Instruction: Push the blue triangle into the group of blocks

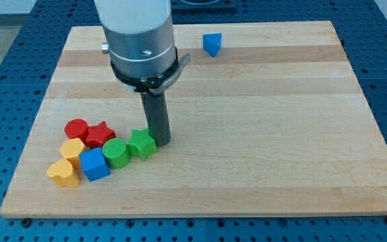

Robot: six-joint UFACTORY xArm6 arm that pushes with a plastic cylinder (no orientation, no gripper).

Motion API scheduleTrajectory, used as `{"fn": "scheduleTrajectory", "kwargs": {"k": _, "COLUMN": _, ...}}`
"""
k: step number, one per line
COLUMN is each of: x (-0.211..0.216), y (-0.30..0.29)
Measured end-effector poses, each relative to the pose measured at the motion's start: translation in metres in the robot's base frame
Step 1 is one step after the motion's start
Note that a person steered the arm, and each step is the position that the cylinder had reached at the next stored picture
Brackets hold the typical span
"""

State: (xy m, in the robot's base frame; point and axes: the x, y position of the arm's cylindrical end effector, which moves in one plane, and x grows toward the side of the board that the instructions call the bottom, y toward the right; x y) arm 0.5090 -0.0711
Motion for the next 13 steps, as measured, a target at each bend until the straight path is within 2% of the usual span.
{"fn": "scheduleTrajectory", "kwargs": {"k": 3, "x": 0.053, "y": 0.0}}
{"fn": "scheduleTrajectory", "kwargs": {"k": 5, "x": 0.045, "y": 0.079}}
{"fn": "scheduleTrajectory", "kwargs": {"k": 6, "x": 0.008, "y": 0.109}}
{"fn": "scheduleTrajectory", "kwargs": {"k": 12, "x": -0.276, "y": 0.147}}
{"fn": "scheduleTrajectory", "kwargs": {"k": 13, "x": -0.295, "y": 0.145}}
